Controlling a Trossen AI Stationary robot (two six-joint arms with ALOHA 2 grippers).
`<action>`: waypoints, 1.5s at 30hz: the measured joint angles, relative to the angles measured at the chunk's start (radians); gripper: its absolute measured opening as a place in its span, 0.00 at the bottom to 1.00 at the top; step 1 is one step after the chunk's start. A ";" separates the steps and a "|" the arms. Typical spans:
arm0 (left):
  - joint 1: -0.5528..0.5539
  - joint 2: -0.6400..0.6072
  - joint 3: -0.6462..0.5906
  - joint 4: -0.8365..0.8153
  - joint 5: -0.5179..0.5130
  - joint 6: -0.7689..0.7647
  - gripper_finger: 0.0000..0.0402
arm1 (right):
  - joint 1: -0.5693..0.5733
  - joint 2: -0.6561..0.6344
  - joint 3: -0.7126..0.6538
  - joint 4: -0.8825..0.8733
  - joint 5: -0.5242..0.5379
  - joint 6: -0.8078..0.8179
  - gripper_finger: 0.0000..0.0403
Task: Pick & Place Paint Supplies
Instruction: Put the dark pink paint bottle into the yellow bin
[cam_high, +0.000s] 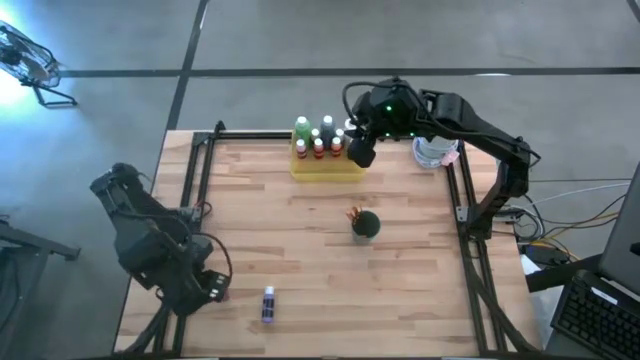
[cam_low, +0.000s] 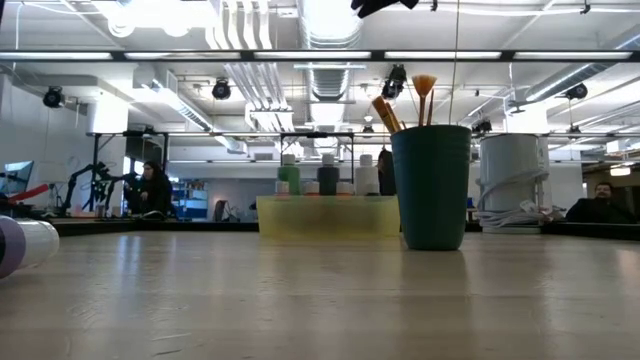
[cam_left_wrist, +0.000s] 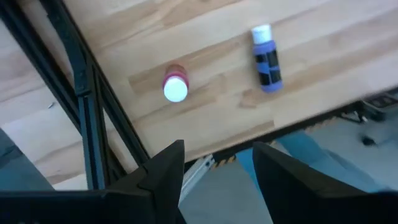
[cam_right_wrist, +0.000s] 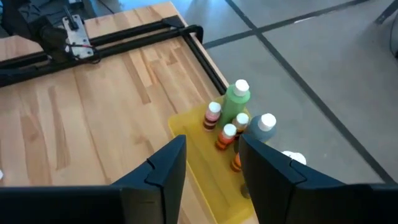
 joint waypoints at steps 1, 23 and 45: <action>0.000 0.011 -0.003 -0.001 0.000 -0.011 0.48 | 0.000 0.002 0.000 -0.003 0.000 -0.004 0.34; 0.000 0.107 -0.109 0.075 0.093 0.007 0.48 | -0.013 -0.392 -0.381 -0.122 -0.180 -0.069 0.06; 0.024 0.031 -0.363 0.211 0.137 0.132 0.48 | -0.021 -1.035 -0.786 -0.047 0.156 0.036 0.02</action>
